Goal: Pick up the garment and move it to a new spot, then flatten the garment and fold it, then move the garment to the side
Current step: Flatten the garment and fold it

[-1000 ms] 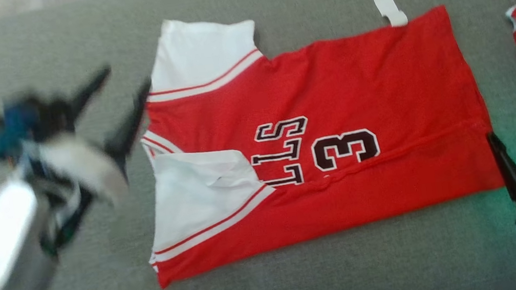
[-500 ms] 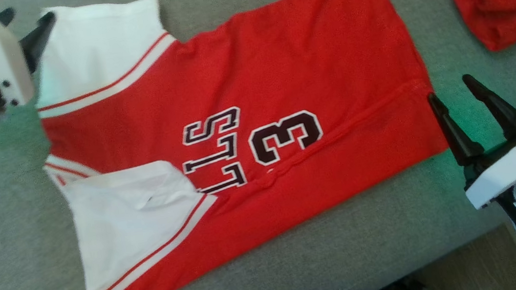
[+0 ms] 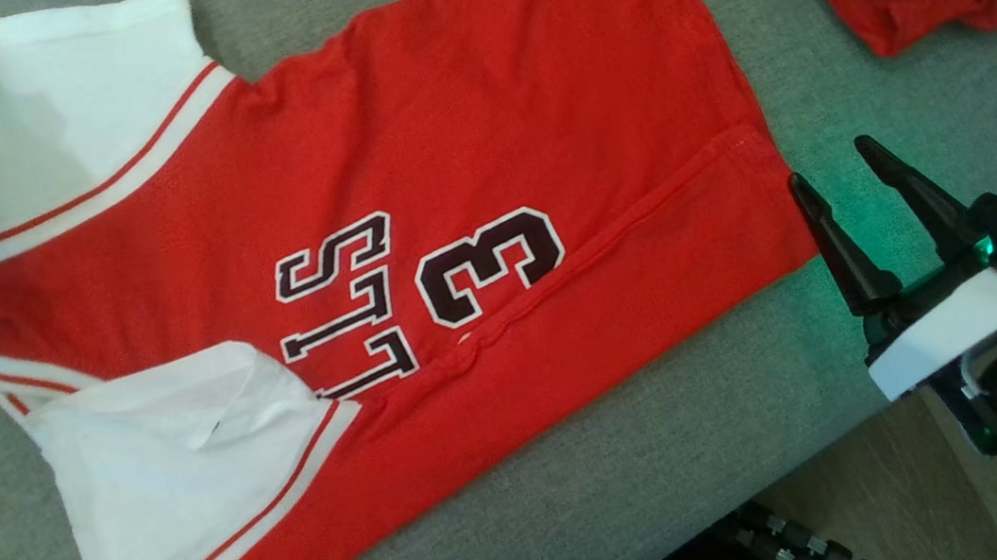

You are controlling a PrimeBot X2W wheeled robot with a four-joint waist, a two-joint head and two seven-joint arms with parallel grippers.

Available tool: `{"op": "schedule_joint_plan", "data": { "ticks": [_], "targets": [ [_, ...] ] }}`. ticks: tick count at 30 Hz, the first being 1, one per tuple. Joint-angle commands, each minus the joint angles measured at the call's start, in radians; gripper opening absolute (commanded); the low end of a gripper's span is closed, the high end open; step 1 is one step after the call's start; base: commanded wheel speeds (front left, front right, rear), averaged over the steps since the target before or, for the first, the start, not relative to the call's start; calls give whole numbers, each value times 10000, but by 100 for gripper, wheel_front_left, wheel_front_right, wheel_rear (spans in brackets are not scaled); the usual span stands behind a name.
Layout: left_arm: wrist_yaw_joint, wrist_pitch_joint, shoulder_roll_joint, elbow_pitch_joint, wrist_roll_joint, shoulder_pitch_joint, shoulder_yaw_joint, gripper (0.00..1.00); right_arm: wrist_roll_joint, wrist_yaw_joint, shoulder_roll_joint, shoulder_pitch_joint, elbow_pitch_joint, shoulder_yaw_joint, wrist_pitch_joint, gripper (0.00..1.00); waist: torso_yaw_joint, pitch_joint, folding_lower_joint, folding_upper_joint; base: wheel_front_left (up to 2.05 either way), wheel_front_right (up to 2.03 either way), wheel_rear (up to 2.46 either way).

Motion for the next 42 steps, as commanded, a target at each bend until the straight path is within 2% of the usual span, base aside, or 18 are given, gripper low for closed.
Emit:
{"op": "schedule_joint_plan", "data": {
  "ticks": [1,3,4,5,6,7,9,14,19,23,29,42],
  "targets": [
    [18,10,517,-58,82,-408,228,100,53,67,-168,-40,-189,87,-118,100,-64,48,0,0,0,0,0],
    [18,125,542,76,96,-398,50,100,143,67,-172,-33,-193,35,-157,100,-92,69,0,0,0,0,0],
    [18,228,555,100,72,-380,-62,95,197,67,-189,-31,-206,-2,-177,100,-93,81,0,0,0,0,0],
    [18,338,552,105,-26,-357,-133,48,257,67,-208,-36,-224,-46,-196,100,-84,91,0,0,0,0,0],
    [18,409,538,98,-159,-342,-156,19,317,67,-230,-52,-246,-107,-222,100,-62,96,0,0,0,0,0],
    [18,470,527,68,-286,-333,-182,0,358,67,-267,-77,-267,-156,-224,100,-38,98,0,0,0,0,0],
    [18,533,533,-109,-477,-359,-287,0,360,67,-367,-145,-319,-265,-234,100,51,103,0,0,0,0,0],
    [18,-239,636,-863,-567,-640,-631,0,508,67,-428,-737,-465,-388,-69,100,393,105,0,0,0,0,0],
    [18,-1179,744,-1394,-428,-1120,-1104,0,1152,67,-515,-2374,-170,271,843,100,707,94,0,0,0,0,0],
    [18,-1531,837,-1536,-525,-1499,-1477,0,1521,67,-499,-4122,913,925,2186,100,891,79,0,0,0,0,0],
    [18,-1793,846,-1492,-872,-1942,-2122,0,2126,67,200,-6350,3524,1293,4135,100,1206,53,0,0,0,0,0],
    [17,-2185,742,-1365,-1468,-2639,-3017,0,3017,67,737,-8023,5794,2021,4343,100,1584,328,0,0,0,0,0]
  ]
}}
